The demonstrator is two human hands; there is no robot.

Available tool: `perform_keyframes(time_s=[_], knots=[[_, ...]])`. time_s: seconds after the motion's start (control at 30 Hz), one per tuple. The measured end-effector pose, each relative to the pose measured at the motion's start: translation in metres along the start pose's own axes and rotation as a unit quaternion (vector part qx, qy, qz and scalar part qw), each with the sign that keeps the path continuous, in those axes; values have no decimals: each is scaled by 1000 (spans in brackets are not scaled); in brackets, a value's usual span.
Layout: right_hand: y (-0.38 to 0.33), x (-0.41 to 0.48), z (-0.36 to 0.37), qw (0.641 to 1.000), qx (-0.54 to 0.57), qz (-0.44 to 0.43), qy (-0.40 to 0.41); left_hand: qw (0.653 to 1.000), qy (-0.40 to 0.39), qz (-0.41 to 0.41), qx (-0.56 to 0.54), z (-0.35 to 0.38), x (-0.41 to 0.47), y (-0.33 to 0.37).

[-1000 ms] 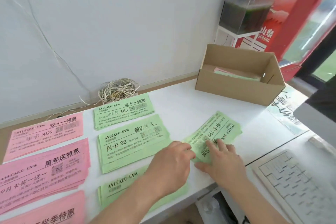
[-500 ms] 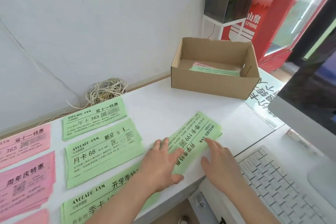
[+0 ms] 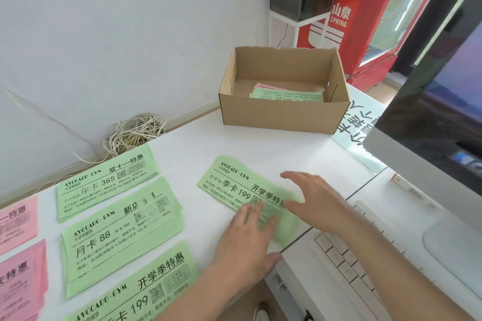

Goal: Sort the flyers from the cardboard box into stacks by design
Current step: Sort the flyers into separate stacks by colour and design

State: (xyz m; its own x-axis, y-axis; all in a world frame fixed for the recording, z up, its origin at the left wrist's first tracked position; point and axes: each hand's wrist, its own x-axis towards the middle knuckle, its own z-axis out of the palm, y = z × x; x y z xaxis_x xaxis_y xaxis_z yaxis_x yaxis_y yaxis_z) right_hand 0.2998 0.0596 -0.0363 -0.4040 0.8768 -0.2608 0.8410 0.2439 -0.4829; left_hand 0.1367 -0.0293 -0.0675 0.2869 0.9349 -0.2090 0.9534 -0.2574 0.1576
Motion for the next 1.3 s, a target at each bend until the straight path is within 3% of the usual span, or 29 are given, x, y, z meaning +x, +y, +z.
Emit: perform_keyframes(time_s=[0.07,0.2,0.27,0.37,0.53,0.7,1.03,1.13,1.3], knots=[[6,-5,4,999,-40,20,-23,999,-38,-8,0,1,7,-1],[9,6,12,997,-61,35,5,998,-58,11,-22,-8,21,-8],[9,11,15,998,-56,42,1,1000,-15,14,-19,-6,27,-16],[9,22,16,998,28,58,0,999,42,5,-17,1,31,-20],[14,34,12,975,196,88,51,998,42,-8,-48,3,32,-17],[26,40,4,960,230,116,108,994,41,-94,-37,-2,19,-40],[33,56,11,920,312,181,154,997,66,-21,-20,-6,15,-55],[38,55,10,918,322,183,144,994,78,19,-75,-9,15,-65],[43,49,3,934,301,166,94,968,114,-47,-218,-19,15,-82]])
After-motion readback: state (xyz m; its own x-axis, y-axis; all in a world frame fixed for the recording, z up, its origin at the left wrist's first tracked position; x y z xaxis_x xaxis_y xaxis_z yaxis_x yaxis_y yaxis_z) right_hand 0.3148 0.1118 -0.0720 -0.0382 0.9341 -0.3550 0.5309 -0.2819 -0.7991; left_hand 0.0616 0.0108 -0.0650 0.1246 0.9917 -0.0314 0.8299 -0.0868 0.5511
